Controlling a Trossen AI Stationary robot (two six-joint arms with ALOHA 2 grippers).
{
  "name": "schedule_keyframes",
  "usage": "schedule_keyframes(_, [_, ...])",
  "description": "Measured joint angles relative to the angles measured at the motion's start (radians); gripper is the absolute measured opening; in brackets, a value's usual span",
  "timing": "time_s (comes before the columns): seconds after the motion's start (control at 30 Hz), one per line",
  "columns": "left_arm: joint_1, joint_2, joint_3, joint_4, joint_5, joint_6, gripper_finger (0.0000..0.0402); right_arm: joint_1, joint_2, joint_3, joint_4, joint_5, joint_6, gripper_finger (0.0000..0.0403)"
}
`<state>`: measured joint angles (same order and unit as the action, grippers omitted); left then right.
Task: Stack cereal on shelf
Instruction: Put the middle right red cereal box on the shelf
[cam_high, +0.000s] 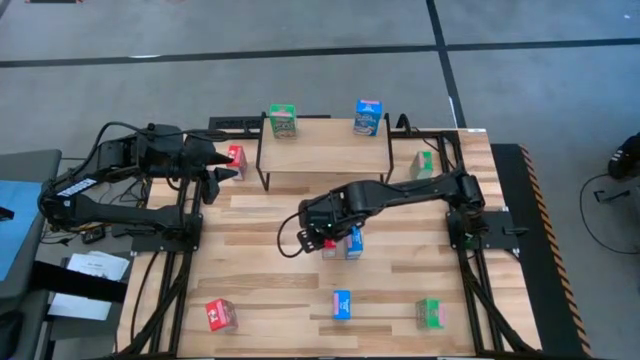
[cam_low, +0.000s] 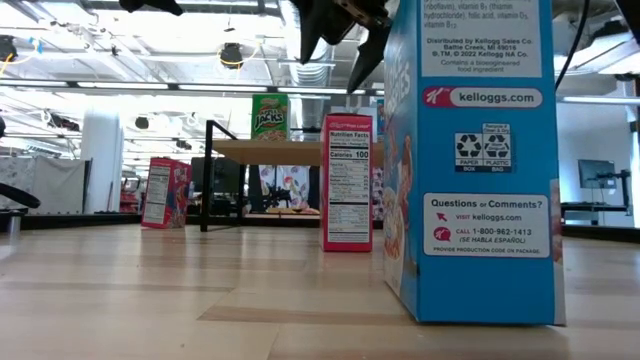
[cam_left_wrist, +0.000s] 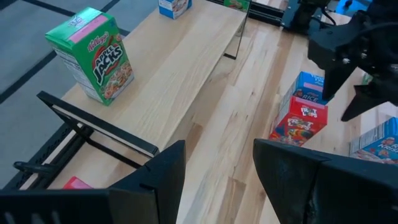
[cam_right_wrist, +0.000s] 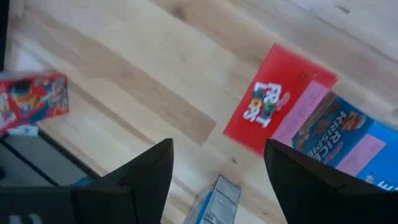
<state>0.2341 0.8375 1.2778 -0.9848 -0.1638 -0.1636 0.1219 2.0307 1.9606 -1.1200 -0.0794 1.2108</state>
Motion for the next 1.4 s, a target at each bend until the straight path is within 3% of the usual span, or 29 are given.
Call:
schedule_keyframes(0.43, [0.000,0.000,0.000,0.001,0.000,0.030,0.0176,0.008,0.007,-0.001,-0.055,0.107,0.125,0.0276])
schedule_keyframes(0.77, [0.000,0.000,0.000,-0.012,0.000,0.030,0.0176,0.008,0.069,0.001,-0.049,0.083,0.151,0.0276])
schedule_keyframes(1.4, [0.000,0.000,0.000,-0.013,0.000,0.030,0.0176,0.009,0.063,-0.001,-0.102,0.081,0.151,0.0276])
